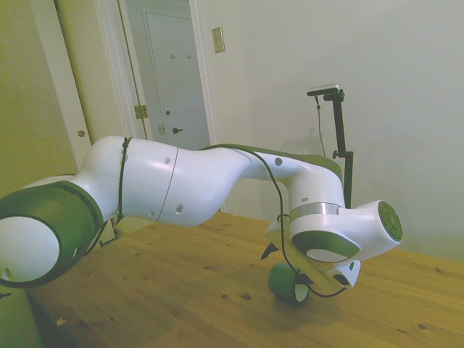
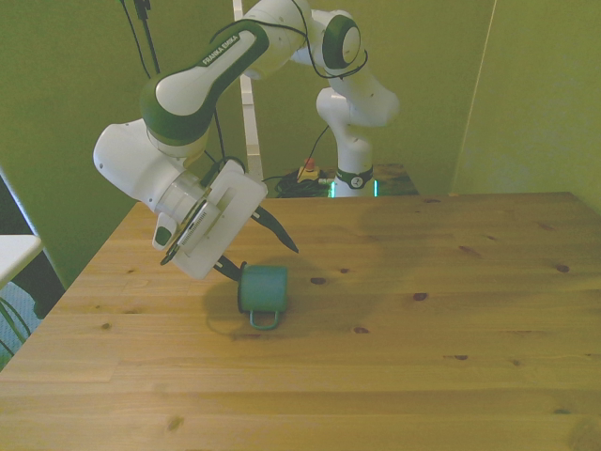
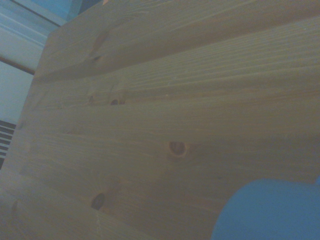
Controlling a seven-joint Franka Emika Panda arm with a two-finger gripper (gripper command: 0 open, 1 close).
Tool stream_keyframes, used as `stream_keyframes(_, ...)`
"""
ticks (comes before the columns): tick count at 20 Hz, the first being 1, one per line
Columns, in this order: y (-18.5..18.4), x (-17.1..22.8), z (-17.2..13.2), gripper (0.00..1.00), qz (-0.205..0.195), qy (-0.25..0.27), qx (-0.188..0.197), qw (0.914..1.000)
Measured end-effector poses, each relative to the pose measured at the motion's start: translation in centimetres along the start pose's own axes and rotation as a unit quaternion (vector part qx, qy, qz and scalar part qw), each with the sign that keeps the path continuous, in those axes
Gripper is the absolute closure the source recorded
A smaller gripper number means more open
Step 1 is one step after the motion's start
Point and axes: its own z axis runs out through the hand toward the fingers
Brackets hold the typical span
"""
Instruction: Flip the mug upright
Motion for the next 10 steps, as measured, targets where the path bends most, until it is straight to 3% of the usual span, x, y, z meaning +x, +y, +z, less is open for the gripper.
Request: stream_keyframes(10,-0.25,0.58,0.97,1.0,-0.011,-0.02,0.012,0.9997)
